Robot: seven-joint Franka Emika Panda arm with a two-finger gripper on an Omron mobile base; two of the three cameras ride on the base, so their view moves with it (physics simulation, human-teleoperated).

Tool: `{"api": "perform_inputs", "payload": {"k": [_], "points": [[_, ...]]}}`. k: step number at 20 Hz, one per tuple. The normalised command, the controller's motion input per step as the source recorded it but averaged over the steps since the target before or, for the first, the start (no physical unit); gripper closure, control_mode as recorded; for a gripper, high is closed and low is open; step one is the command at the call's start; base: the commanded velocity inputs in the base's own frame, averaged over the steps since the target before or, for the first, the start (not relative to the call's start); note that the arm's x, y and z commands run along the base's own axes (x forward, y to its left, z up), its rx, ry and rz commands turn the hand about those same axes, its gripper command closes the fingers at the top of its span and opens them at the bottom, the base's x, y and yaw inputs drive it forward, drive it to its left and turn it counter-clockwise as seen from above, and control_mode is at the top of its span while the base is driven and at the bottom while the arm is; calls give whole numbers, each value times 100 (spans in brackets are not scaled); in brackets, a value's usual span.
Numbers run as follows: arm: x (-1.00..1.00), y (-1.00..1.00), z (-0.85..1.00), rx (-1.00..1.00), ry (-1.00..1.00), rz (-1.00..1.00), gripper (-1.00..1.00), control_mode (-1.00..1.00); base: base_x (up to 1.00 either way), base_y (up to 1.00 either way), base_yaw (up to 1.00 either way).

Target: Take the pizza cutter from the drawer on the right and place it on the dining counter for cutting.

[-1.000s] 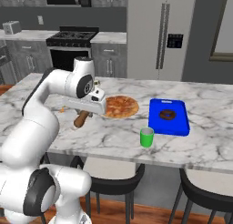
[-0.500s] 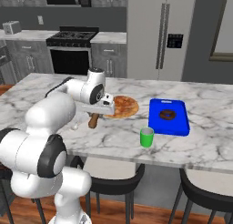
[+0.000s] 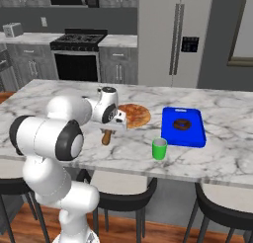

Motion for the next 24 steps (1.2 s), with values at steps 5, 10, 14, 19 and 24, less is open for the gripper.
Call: {"api": "perform_inputs", "payload": {"k": [5,10,14,19,24], "points": [[9,13,-40,-2,0,0,100,-100,0,0,0],[3,5,-18,-1,1,6,100,-100,0,0,0],[8,0,-17,0,0,8,100,-100,0,0,0],[17,-8,-11,0,0,26,100,-100,0,0,0],[14,-12,-4,0,1,35,100,-100,0,0,0]]}}
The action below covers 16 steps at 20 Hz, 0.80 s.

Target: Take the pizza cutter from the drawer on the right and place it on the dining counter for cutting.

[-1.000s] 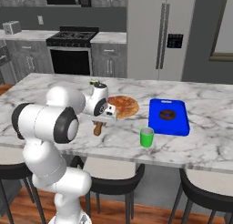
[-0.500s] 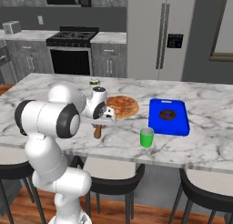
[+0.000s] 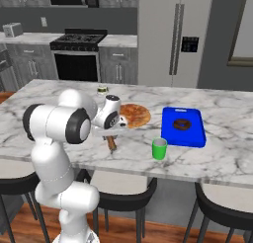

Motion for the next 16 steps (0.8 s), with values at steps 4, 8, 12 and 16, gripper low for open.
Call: {"api": "perform_inputs", "payload": {"k": [4,8,12,16], "points": [[3,-16,-12,0,0,34,100,-100,0,0,0],[6,-3,-26,0,-1,29,100,-100,0,0,0],[8,1,-9,0,0,14,100,-100,0,0,0],[11,0,-5,0,0,10,100,-100,0,0,0]]}}
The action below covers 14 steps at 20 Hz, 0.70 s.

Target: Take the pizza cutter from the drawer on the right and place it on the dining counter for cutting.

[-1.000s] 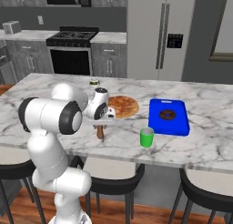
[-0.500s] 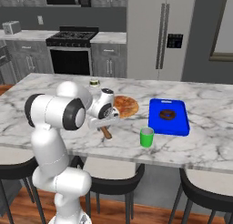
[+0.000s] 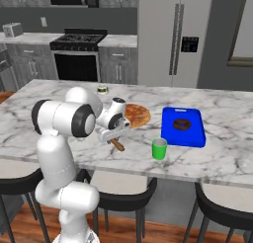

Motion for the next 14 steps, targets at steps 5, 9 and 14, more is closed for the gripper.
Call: {"api": "perform_inputs", "payload": {"k": [5,9,14], "points": [[6,5,-3,0,1,8,100,-100,0,0,0],[3,12,-12,0,0,6,100,-100,0,0,0],[1,10,-18,0,0,6,-100,-100,0,0,0]]}}
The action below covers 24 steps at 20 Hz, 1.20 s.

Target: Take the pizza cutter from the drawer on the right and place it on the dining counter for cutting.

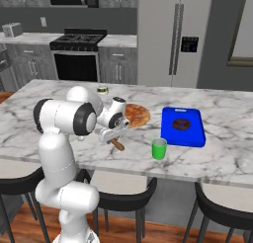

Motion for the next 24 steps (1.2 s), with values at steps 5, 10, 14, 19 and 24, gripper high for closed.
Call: {"api": "perform_inputs", "payload": {"k": [5,10,14,19,24], "points": [[0,1,0,0,0,3,-100,-100,0,0,0],[0,0,0,0,0,0,-100,-100,0,0,0],[0,0,0,0,0,0,-100,-100,0,0,0],[-6,0,38,0,0,0,-100,-100,0,0,0],[-29,0,99,0,3,0,-100,-100,0,0,0]]}}
